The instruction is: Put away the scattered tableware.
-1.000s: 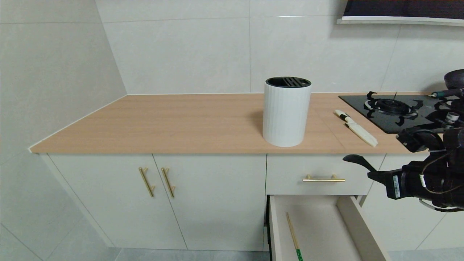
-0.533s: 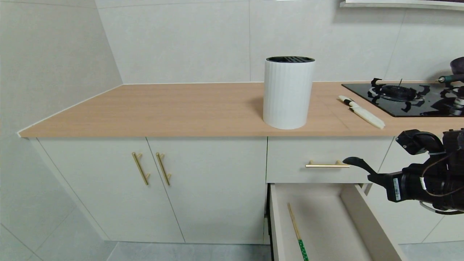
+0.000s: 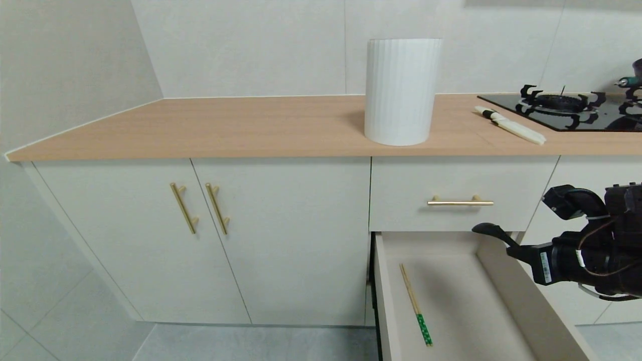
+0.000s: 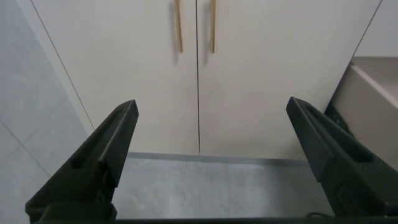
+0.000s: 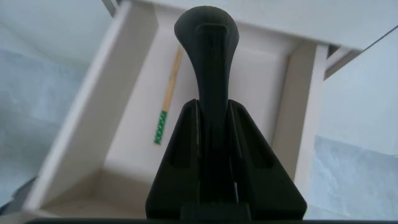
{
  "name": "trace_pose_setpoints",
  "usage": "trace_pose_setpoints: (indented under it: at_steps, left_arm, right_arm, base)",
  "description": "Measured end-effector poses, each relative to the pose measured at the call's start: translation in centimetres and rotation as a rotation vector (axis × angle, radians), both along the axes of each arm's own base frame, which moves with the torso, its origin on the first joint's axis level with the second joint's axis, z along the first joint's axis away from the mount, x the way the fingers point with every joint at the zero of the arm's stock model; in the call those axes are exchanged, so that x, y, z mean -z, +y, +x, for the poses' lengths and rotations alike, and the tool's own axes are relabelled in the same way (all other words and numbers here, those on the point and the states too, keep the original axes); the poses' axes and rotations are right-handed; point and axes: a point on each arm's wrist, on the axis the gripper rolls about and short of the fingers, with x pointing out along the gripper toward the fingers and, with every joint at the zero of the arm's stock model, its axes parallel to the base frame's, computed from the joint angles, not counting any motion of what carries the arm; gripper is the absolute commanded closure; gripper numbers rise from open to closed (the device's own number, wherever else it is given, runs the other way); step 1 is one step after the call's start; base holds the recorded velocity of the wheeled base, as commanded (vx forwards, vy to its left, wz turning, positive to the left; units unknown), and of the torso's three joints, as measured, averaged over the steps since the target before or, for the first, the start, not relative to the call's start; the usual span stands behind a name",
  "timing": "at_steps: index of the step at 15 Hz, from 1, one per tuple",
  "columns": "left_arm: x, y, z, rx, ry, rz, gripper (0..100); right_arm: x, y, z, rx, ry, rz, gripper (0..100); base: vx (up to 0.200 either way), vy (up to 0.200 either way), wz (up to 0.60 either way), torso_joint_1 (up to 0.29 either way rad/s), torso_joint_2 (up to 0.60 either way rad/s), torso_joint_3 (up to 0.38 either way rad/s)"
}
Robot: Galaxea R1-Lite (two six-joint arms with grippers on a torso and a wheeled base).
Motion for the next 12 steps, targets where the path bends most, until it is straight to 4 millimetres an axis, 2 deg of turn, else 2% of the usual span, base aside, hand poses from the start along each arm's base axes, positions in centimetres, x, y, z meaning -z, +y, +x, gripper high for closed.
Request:
trace_pose_setpoints:
  at_steps: [2, 8, 10, 12]
  left_arm:
    - [0.0, 0.0, 0.0, 0.001, 0.0, 0.0, 0]
    - [0.0, 0.0, 0.0, 0.0, 0.0, 0.0, 0]
    - [0.0, 0.0, 0.0, 0.0, 0.0, 0.0, 0]
    - [0.0, 0.0, 0.0, 0.001, 0.0, 0.0, 0]
  right_arm:
    - [0.3, 0.1, 0.1, -0.002, 0.011, -0.004, 100]
    - [1.2, 0.6, 0.4, -0.028, 0.045, -0.023, 100]
    - [2.3, 0.8, 1.2, -0.026, 0.081, -0.028, 100]
    - [4.3, 1.1, 2.9, -0.013, 0.124, -0.025, 100]
  base:
    - [0.0, 0.0, 0.0, -0.058, 0.23, 0.158]
    - [0.0, 0.0, 0.0, -0.007, 0.02, 0.014]
    - [0.0, 0.0, 0.0, 0.0, 0.0, 0.0]
    - [0.0, 0.0, 0.0, 0.0, 0.0, 0.0]
